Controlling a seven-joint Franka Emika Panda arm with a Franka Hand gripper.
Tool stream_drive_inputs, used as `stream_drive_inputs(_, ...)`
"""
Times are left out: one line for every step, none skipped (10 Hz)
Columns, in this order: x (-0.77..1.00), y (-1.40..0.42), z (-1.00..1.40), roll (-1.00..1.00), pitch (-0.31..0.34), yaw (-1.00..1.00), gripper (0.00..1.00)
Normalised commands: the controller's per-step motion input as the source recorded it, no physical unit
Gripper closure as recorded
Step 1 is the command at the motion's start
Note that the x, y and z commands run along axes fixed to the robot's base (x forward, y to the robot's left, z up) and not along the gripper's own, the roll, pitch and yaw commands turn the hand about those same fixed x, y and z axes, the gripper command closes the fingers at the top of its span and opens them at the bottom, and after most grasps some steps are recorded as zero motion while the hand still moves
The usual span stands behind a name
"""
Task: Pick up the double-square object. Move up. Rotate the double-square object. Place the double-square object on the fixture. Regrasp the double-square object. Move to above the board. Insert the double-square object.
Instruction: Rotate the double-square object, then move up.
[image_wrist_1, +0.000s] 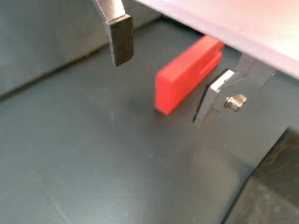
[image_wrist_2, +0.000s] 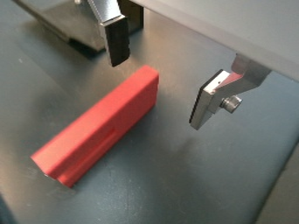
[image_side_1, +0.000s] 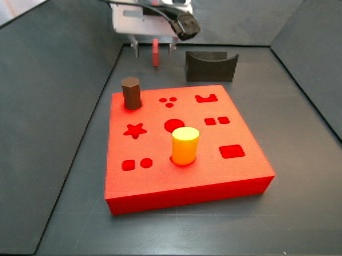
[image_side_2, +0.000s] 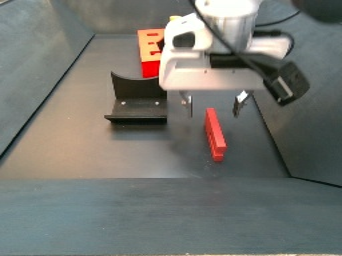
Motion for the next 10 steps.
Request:
stream_drive_inputs(0.04,0.02,-0.48,0.05,-0.017,-0.01,0.0)
stream_drive_inputs(0.03,0.02,-0.35,0.05,-0.02,-0.01,0.0)
stream_drive_inputs(0.03,0.02,-0.22,0.06,-0.023,-0.01,0.0)
stream_drive_inputs(0.0,0.0,0.0,0.0,0.0,0.0,1.0)
stream_drive_inputs(0.0,0.0,0.83,0.0,0.0,0.0,1.0)
stream_drive_inputs(-0.01,0.0,0.82,0.0,0.008,0.0,1.0)
stream_drive_inputs(-0.03,-0.01,0.68,-0.01,0.023,0.0,1.0)
stream_drive_inputs(-0.02,0.0,0.59,-0.01,0.028,0.0,1.0)
stream_drive_inputs(-0.02,0.0,0.39,-0.02,0.04,0.0,1.0)
stream_drive_inputs(-0.01,0.0,0.23,-0.02,0.04,0.0,1.0)
